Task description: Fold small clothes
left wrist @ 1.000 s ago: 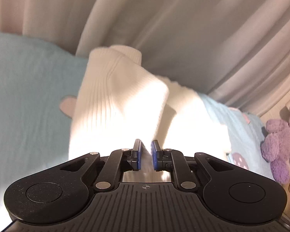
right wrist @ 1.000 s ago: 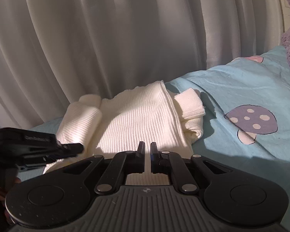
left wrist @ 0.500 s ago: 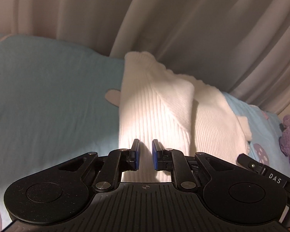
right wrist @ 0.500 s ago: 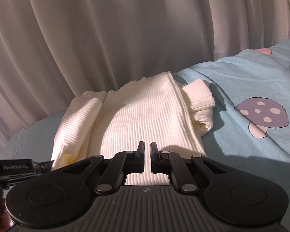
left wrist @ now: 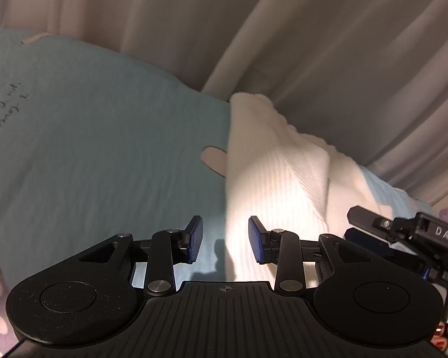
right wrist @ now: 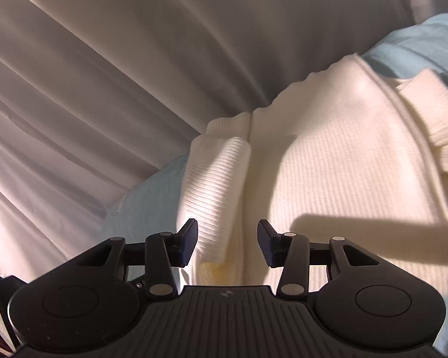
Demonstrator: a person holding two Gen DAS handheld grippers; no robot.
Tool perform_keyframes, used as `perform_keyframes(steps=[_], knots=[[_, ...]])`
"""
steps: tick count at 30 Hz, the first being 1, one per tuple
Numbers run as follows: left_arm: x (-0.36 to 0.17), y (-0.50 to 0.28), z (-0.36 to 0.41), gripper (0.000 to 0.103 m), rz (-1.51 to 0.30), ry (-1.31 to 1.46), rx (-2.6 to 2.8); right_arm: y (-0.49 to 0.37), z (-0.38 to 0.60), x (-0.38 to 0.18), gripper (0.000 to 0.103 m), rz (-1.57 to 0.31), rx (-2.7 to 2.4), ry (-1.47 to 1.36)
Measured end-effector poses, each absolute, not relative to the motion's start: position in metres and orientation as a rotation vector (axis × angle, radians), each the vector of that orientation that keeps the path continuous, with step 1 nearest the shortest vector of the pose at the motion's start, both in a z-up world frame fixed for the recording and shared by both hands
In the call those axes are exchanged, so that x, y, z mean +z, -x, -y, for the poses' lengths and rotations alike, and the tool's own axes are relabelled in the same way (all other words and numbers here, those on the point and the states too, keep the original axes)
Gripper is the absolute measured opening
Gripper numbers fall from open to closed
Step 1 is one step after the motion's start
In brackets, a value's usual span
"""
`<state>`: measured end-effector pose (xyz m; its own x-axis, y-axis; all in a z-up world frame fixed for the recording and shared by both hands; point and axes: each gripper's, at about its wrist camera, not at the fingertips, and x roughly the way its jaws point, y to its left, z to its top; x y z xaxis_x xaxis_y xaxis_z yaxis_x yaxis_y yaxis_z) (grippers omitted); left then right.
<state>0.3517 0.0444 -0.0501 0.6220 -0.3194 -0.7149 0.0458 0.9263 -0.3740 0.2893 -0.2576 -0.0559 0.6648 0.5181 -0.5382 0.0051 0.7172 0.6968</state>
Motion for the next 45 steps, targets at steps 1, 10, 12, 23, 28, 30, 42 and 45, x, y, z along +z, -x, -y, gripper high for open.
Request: perform_keyframes(steps=[1, 10, 12, 23, 28, 30, 42, 45], knots=[[-0.053, -0.354, -0.045, 0.036, -0.896, 0.341, -0.207, -0.298, 0.254, -0.058, 0.044, -0.822, 0.326, -0.719], [-0.069, -0.361, -0.039, 0.036, -0.945, 0.38, -0.316, -0.336, 0.244, -0.077, 0.043, -0.89, 0.406, -0.803], [-0.071, -0.363, -0.038, 0.037, -0.951, 0.387, -0.333, -0.339, 0.244, -0.081, 0.041, -0.897, 0.422, -0.821], [-0.068, -0.357, -0.023, 0.04, -0.948, 0.321, -0.348, -0.34, 0.232, -0.066, 0.013, -0.862, 0.4, -0.679], [-0.05, -0.34, -0.009, 0.042, -0.907, 0.265, -0.405, -0.31, 0.228, -0.02, 0.012, -0.705, 0.257, -0.294], [-0.045, -0.332, 0.001, 0.044, -0.895, 0.235, -0.463, -0.301, 0.24, -0.016, 0.012, -0.696, 0.194, -0.238], [-0.061, -0.336, 0.035, 0.045, -0.965, 0.189, -0.5, -0.265, 0.317, -0.036, 0.032, -0.708, 0.156, -0.449], [-0.059, -0.331, 0.036, 0.045, -0.968, 0.177, -0.494, -0.256, 0.32, -0.057, 0.04, -0.771, 0.207, -0.598]])
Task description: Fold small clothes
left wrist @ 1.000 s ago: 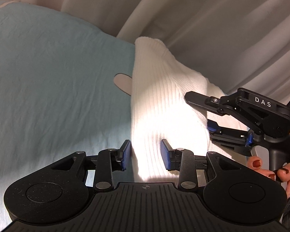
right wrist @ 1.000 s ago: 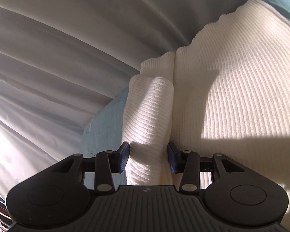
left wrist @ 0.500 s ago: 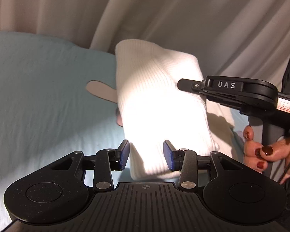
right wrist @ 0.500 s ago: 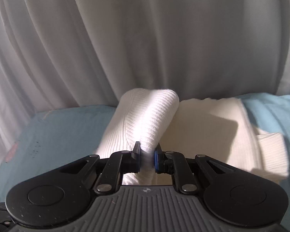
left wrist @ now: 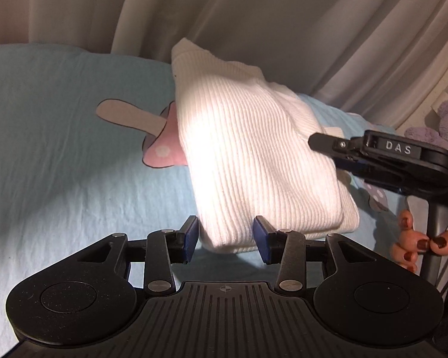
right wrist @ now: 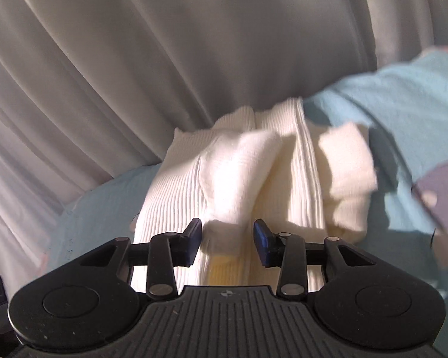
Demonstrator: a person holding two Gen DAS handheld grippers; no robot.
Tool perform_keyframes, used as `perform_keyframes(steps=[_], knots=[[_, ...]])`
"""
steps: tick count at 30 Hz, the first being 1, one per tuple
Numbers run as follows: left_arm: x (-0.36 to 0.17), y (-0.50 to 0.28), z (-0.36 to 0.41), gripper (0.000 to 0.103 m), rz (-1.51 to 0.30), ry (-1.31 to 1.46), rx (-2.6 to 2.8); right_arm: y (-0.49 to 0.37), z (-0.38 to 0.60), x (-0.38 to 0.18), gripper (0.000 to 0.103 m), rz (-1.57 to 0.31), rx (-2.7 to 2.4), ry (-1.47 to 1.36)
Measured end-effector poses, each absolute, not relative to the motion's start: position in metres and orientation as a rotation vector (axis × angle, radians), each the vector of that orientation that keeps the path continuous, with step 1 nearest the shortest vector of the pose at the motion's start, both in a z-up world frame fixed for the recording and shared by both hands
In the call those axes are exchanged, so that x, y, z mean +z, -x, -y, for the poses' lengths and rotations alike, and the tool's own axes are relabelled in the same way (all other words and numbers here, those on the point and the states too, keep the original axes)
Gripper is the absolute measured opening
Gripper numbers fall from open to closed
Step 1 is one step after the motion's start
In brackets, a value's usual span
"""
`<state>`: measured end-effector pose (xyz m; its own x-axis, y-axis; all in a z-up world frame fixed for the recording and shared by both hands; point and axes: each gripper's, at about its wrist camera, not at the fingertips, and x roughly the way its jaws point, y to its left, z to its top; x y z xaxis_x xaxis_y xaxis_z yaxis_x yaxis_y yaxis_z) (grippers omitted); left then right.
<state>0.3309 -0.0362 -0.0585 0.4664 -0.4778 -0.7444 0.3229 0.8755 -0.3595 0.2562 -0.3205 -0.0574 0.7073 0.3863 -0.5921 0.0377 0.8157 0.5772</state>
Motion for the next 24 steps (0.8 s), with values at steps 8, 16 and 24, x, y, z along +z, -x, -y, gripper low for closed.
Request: perform_keyframes(steps=[8, 16, 24], knots=[[-0.063, -0.317, 0.046, 0.046, -1.014, 0.125, -0.499, -0.233, 0.305, -0.079, 0.013, -0.785, 0.251, -0.636], [-0.06, -0.321, 0.038, 0.045, -0.994, 0.093, -0.412, -0.222, 0.317, -0.074, 0.012, -0.801, 0.2, -0.565], [-0.037, -0.333, 0.004, 0.05, -0.961, 0.184, -0.493, -0.248, 0.35, -0.066, 0.047, -0.77, 0.252, -0.83]])
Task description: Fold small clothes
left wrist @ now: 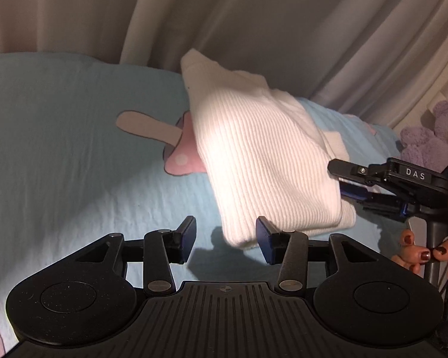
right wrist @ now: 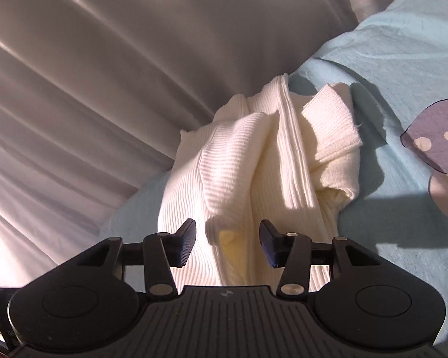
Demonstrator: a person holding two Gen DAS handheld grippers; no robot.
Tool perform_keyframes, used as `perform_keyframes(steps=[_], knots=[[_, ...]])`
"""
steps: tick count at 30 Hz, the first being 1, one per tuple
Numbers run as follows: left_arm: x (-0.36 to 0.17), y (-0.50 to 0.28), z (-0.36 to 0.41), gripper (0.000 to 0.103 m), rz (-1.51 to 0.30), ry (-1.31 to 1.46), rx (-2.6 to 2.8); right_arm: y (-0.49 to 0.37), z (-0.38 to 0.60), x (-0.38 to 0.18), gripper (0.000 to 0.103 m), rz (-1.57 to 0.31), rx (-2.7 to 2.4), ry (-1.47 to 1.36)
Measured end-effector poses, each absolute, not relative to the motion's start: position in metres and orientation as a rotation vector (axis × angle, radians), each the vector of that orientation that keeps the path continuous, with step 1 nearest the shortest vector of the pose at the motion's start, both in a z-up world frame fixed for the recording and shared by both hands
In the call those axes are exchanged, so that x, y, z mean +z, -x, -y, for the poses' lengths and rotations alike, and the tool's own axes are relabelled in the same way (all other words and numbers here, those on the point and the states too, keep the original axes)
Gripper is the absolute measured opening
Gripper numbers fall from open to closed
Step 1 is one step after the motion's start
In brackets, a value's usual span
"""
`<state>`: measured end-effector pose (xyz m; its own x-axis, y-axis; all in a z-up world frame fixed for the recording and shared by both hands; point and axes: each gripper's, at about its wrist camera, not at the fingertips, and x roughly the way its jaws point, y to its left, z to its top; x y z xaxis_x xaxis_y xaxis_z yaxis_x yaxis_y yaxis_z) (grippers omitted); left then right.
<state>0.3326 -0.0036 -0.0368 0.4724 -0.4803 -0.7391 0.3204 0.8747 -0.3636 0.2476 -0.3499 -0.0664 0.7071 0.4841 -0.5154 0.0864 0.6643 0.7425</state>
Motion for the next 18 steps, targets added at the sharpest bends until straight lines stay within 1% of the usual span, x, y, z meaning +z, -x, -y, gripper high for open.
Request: perform_keyframes(steps=[5, 9, 10, 11, 12, 18], knots=[[-0.044, -0.353, 0.015, 0.048, -0.954, 0.199, -0.42, -0.283, 0.353, -0.082, 0.045, -0.809, 0.286, -0.967], [-0.051, -0.349, 0.032, 0.049, -0.947, 0.151, -0.474, -0.297, 0.345, -0.082, 0.044, -0.822, 0.314, -0.981], [-0.052, -0.348, 0.034, 0.05, -0.952, 0.152, -0.49, -0.298, 0.342, -0.079, 0.041, -0.83, 0.305, -0.958], [-0.053, -0.346, 0.036, 0.05, -0.955, 0.145, -0.493, -0.298, 0.336, -0.071, 0.033, -0.822, 0.294, -0.898], [-0.053, -0.344, 0.037, 0.05, -0.953, 0.132, -0.493, -0.297, 0.33, -0.065, 0.029, -0.806, 0.299, -0.84], [-0.054, -0.332, 0.05, 0.052, -0.947, 0.074, -0.507, -0.303, 0.295, -0.052, 0.017, -0.823, 0.269, -0.598]])
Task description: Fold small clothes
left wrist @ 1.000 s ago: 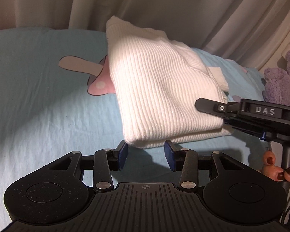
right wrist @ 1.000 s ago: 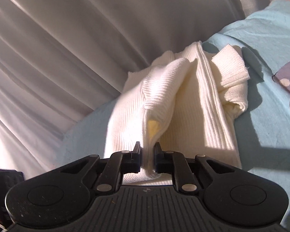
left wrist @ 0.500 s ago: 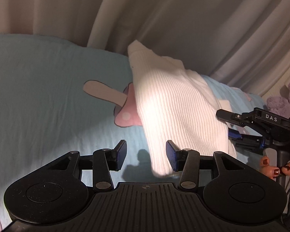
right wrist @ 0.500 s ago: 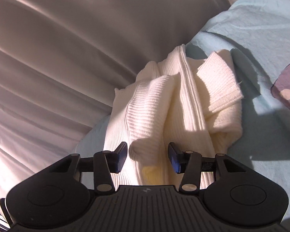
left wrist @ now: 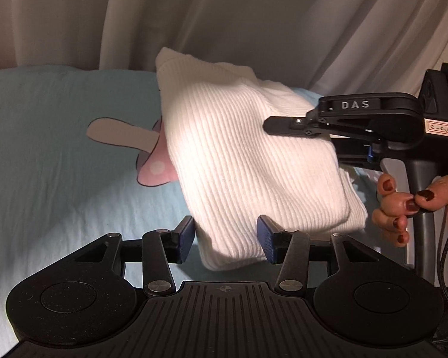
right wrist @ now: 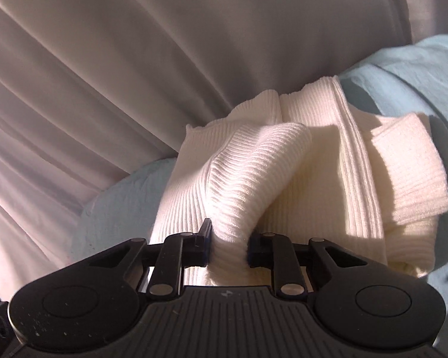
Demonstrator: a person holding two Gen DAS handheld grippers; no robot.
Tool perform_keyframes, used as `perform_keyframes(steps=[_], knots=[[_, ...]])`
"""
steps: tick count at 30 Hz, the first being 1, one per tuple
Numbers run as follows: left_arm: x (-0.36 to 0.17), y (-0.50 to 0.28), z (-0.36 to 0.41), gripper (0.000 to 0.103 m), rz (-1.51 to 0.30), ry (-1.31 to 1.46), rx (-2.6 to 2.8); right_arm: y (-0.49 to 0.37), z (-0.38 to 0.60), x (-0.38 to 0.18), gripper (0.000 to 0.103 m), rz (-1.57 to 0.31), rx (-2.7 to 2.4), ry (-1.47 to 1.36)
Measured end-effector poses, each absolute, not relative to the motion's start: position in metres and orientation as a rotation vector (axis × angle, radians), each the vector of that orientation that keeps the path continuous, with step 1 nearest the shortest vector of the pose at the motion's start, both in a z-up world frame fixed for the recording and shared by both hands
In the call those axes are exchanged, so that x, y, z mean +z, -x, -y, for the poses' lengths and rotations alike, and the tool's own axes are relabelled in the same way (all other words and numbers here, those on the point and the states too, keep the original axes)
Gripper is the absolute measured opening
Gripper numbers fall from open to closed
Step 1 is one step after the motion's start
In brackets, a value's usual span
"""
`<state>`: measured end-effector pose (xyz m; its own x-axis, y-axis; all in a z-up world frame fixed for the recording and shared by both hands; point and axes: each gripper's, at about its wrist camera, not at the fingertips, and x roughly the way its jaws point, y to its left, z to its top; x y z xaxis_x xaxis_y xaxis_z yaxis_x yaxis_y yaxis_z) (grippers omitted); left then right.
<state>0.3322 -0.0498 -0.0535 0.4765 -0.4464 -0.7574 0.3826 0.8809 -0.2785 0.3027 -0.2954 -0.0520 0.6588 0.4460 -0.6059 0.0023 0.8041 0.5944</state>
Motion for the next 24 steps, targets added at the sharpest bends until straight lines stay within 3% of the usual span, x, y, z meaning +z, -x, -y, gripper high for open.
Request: perform_keyframes(steps=[5, 9, 15, 24], knots=[[-0.049, -0.321, 0.055, 0.054, -0.948, 0.048, -0.538, -0.282, 0.276, -0.012, 0.014, -0.681, 0.106, -0.24], [-0.052, -0.313, 0.066, 0.054, -0.952, 0.005, -0.573, -0.274, 0.284, -0.023, 0.015, -0.722, -0.05, -0.119], [-0.066, -0.315, 0.078, 0.054, -0.977, -0.012, -0.551, -0.256, 0.316, -0.025, 0.027, -0.71, -0.025, -0.285], [-0.066, -0.321, 0.071, 0.052, -0.976, 0.028, -0.517, -0.179, 0.351, -0.059, 0.031, -0.739, 0.065, -0.749]])
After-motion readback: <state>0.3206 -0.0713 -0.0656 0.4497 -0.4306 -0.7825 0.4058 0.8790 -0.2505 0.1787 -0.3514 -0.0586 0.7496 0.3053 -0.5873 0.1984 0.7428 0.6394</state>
